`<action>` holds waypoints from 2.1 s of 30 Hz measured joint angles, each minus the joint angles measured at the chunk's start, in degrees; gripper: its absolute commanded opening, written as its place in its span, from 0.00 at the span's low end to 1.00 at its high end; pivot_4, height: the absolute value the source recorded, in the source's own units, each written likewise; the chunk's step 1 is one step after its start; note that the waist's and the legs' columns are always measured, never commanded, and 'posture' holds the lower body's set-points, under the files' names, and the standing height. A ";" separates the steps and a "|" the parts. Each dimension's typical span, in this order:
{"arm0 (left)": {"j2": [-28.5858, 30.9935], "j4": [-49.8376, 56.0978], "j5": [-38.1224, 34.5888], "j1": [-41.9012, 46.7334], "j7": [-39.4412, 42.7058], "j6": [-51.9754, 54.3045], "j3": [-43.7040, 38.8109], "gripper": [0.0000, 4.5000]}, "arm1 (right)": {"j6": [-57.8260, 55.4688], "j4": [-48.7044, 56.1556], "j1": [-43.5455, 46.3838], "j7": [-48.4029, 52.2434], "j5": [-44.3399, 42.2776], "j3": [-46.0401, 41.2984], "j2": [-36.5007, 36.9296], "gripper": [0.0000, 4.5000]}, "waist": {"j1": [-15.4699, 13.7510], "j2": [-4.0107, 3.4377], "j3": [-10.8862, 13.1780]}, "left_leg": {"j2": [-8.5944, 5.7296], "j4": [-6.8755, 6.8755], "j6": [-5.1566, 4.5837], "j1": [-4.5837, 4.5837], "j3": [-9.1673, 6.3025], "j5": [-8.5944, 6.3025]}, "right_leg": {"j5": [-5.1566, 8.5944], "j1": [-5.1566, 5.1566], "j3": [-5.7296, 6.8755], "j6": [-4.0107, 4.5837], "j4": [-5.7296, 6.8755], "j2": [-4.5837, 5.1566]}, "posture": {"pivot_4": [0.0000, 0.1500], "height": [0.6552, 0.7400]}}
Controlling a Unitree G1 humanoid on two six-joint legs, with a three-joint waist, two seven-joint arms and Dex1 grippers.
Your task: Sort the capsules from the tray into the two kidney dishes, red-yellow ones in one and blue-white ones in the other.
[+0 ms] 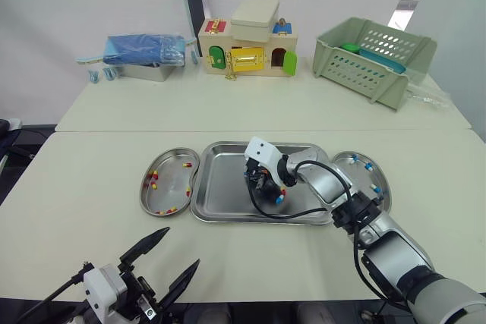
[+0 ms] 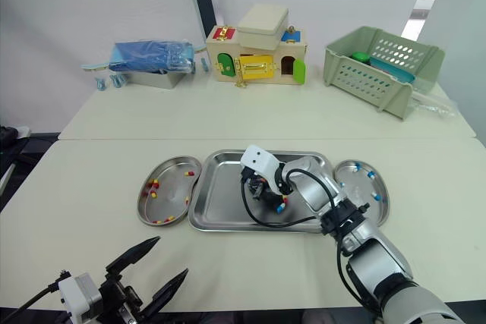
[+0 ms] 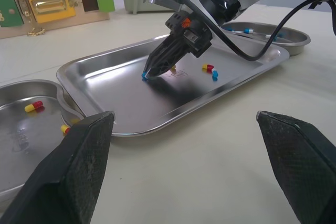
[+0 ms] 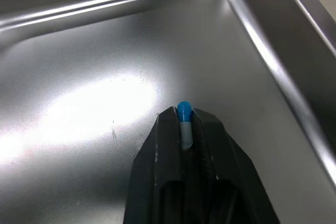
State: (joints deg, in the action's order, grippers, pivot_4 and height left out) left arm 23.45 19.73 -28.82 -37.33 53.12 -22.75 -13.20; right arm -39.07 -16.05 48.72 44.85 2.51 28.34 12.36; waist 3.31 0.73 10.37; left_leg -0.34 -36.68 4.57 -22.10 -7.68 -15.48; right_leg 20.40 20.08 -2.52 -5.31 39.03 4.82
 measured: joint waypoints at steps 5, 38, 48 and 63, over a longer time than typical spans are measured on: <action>0.00 0.00 0.00 0.14 0.01 0.01 0.00 1.00 | -0.03 0.20 -0.19 0.16 0.46 -0.25 -0.18 0.00 | 0.00 0.00 0.00 | 0.00 0.00 0.00 0.00 0.00 0.00 | 0.00 -0.01 0.00 0.00 0.00 0.00 | 1.00 1.00; 5.75 -2.48 -1.62 8.10 11.43 1.49 6.09 1.00 | -4.52 27.46 -38.69 12.29 -23.49 -43.15 40.11 0.00 | -0.99 -0.02 0.01 | -0.01 -0.16 -0.01 -0.41 0.06 0.00 | -0.01 -0.10 0.05 -0.01 -0.05 0.00 | 1.00 1.00; 6.10 -3.58 -2.15 8.52 12.76 1.41 6.07 1.00 | -3.38 27.43 -40.44 11.24 -23.40 -41.19 40.63 0.00 | -1.13 -0.01 0.01 | -0.01 -0.17 -0.01 -0.41 0.05 0.00 | -0.01 -0.11 0.06 -0.01 -0.06 0.01 | 1.00 1.00; 6.10 -3.45 -2.31 8.60 11.88 1.66 6.09 1.00 | -2.45 26.87 -40.99 11.11 -24.09 -41.10 40.72 0.99 | -1.22 -0.02 0.00 | -0.01 -0.18 -0.01 -0.41 0.06 0.00 | -0.01 -0.12 0.06 -0.01 -0.06 0.01 | 1.00 1.00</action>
State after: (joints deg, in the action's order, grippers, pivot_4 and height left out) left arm 29.55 16.28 -31.13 -28.73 65.01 -21.09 -7.11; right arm -41.52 10.82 7.73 55.95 -21.58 -12.76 53.08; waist 2.08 0.71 10.38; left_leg -0.35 -36.86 4.56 -22.51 -7.62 -15.48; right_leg 20.39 19.96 -2.46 -5.32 38.97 4.82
